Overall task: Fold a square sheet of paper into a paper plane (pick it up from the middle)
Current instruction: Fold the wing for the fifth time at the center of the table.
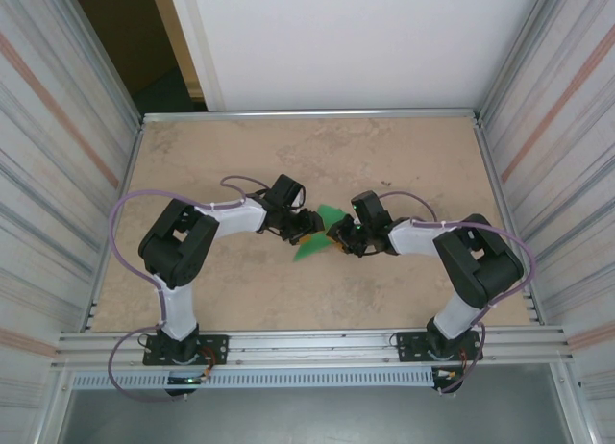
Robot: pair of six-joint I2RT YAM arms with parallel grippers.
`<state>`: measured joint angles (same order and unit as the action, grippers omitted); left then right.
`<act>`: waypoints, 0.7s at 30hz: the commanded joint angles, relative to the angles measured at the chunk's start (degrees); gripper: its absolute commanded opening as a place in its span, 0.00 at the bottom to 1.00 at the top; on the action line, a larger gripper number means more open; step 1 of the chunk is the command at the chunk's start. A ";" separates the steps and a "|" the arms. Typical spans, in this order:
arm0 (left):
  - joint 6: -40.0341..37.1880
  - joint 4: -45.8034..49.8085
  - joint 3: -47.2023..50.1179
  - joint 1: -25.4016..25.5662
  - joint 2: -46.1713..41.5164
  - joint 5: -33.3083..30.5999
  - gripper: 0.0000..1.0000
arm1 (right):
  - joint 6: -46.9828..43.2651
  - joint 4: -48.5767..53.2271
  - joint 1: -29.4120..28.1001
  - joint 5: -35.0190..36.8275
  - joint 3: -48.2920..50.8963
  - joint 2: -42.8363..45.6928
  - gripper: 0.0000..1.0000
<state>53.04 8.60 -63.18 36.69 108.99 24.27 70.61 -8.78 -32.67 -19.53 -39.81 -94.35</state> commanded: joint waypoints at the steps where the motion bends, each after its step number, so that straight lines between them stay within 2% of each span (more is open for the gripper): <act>1: 0.90 2.79 2.18 -0.47 1.46 -0.94 0.49 | 2.20 -1.94 0.27 1.34 1.83 2.23 0.23; 6: 0.60 2.58 2.28 -0.48 1.24 -0.67 0.49 | 2.26 -2.54 1.06 2.60 2.41 3.63 0.19; 15: -0.26 1.06 2.62 -0.55 -0.43 -0.45 0.51 | 2.63 -2.01 1.71 3.80 2.64 4.86 0.04; 21: -7.88 -0.94 2.49 -0.79 -7.17 -1.88 0.56 | 0.62 4.02 2.01 8.21 1.31 9.71 0.00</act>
<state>50.57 7.05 -61.34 36.40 106.63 24.16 72.62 -9.26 -31.35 -15.51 -37.54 -88.62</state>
